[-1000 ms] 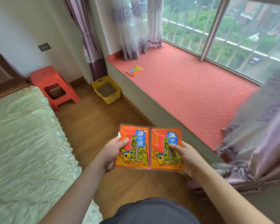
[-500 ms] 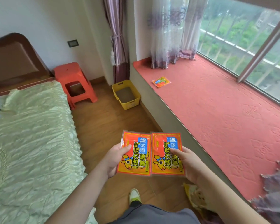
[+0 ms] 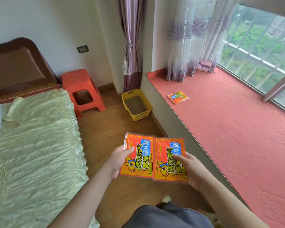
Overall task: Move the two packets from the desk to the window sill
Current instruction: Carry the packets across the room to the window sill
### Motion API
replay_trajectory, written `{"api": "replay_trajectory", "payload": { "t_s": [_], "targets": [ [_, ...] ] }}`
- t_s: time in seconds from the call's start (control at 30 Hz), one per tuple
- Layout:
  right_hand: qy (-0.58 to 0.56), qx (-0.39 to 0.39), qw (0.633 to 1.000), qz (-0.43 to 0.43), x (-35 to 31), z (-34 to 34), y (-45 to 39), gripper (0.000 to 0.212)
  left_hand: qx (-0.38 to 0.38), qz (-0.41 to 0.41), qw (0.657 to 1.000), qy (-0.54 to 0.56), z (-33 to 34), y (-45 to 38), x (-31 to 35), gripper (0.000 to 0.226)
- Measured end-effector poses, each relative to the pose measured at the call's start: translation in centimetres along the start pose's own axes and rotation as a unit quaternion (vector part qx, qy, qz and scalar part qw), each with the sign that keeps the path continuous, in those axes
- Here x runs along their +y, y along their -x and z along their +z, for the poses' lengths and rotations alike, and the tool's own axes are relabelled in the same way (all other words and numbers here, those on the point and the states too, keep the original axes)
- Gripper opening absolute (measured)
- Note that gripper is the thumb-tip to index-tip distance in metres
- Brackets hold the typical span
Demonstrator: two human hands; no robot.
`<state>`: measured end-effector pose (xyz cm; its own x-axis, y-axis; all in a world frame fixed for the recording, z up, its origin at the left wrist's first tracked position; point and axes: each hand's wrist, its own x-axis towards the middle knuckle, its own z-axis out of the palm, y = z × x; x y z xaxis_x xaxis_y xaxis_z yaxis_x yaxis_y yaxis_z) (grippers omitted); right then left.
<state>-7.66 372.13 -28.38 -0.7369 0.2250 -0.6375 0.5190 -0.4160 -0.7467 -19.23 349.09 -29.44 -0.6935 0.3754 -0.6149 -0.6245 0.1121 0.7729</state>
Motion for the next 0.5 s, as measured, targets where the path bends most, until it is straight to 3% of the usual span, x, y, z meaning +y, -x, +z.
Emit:
{"api": "replay_trajectory", "payload": {
  "t_s": [0.5],
  "targets": [
    [0.008, -0.037, 0.999, -0.001, -13.2, 0.3, -16.1, 0.022, 0.037, -0.028, 0.999, -0.005, 0.6, -15.6, 11.2, 0.023]
  ]
}}
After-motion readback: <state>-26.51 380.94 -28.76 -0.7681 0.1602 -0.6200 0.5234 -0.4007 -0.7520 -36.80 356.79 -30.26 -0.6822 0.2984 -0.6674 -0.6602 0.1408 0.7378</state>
